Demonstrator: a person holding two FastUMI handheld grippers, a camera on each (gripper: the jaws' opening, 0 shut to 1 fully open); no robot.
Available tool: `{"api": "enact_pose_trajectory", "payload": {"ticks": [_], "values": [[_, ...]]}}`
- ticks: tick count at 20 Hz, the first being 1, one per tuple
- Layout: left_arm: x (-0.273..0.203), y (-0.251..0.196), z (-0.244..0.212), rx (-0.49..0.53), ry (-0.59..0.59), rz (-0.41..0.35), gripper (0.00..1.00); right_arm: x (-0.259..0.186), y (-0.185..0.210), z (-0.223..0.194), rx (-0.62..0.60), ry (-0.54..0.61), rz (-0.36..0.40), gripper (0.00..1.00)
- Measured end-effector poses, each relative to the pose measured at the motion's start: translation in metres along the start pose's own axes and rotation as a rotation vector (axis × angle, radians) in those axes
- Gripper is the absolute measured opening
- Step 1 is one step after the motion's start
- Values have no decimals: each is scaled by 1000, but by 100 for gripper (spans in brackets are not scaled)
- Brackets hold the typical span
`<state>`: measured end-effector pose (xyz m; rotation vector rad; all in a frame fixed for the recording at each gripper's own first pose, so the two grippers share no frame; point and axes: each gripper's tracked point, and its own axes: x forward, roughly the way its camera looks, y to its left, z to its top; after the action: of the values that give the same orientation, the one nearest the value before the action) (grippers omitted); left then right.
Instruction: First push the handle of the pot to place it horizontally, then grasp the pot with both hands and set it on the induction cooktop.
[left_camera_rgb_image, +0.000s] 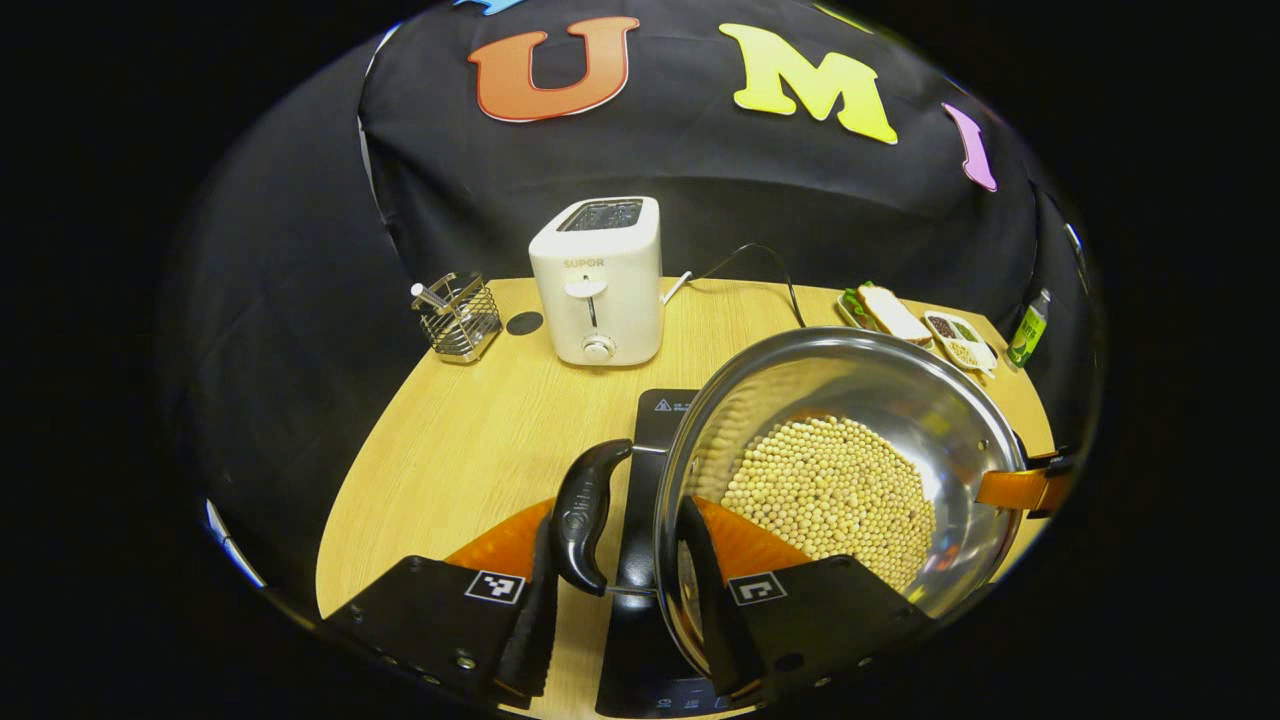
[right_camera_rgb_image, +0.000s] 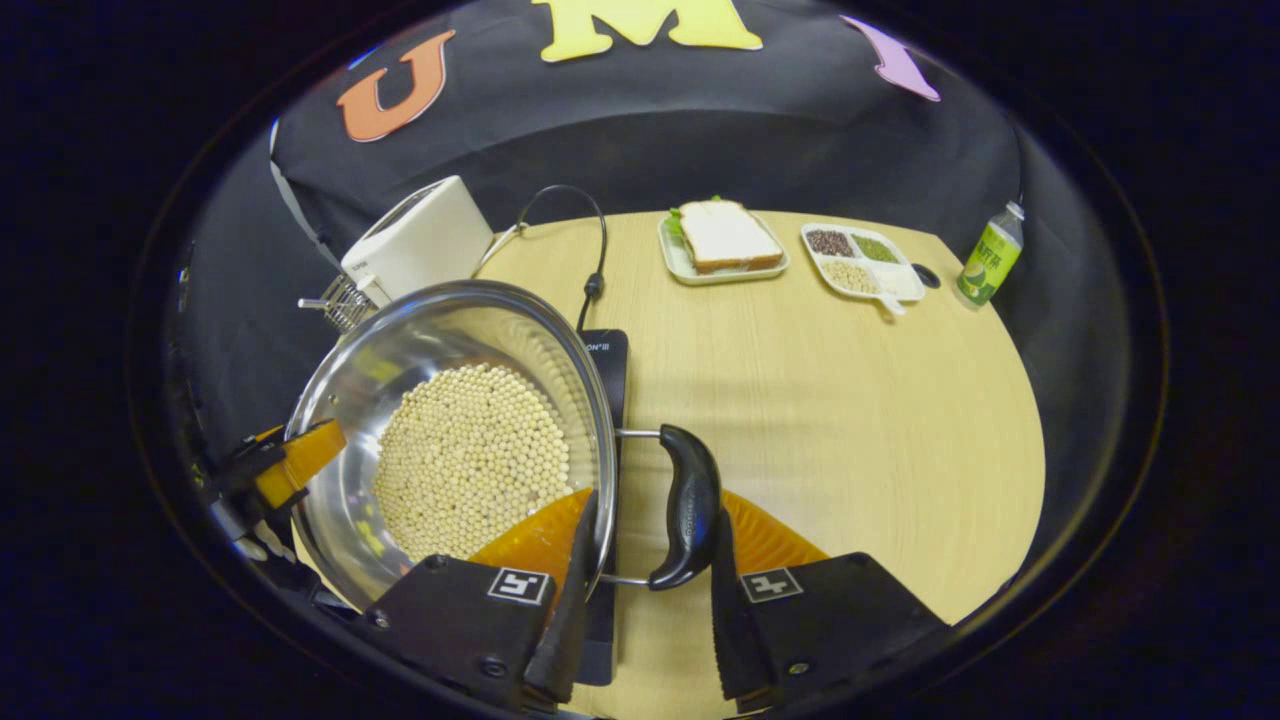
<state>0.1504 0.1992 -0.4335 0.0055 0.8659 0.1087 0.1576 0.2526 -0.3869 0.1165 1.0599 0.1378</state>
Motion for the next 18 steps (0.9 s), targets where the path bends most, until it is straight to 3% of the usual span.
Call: {"api": "enact_pose_trajectory", "payload": {"ticks": [5,15,16,17,18], "values": [[2,3,-11,-38,14,-16,59,0,2,3,-26,-34,-21,53],[3,6,-12,-8,-7,-26,64,1,1,3,-47,-72,2,60],[1,13,-10,16,-22,-3,59,1,-2,4,-64,-94,-4,61],[-1,20,-4,55,-59,34,80,0,-6,5,-89,-112,-20,72],[-3,21,2,86,-89,46,94,-3,-7,6,-102,-135,-21,77]]}}
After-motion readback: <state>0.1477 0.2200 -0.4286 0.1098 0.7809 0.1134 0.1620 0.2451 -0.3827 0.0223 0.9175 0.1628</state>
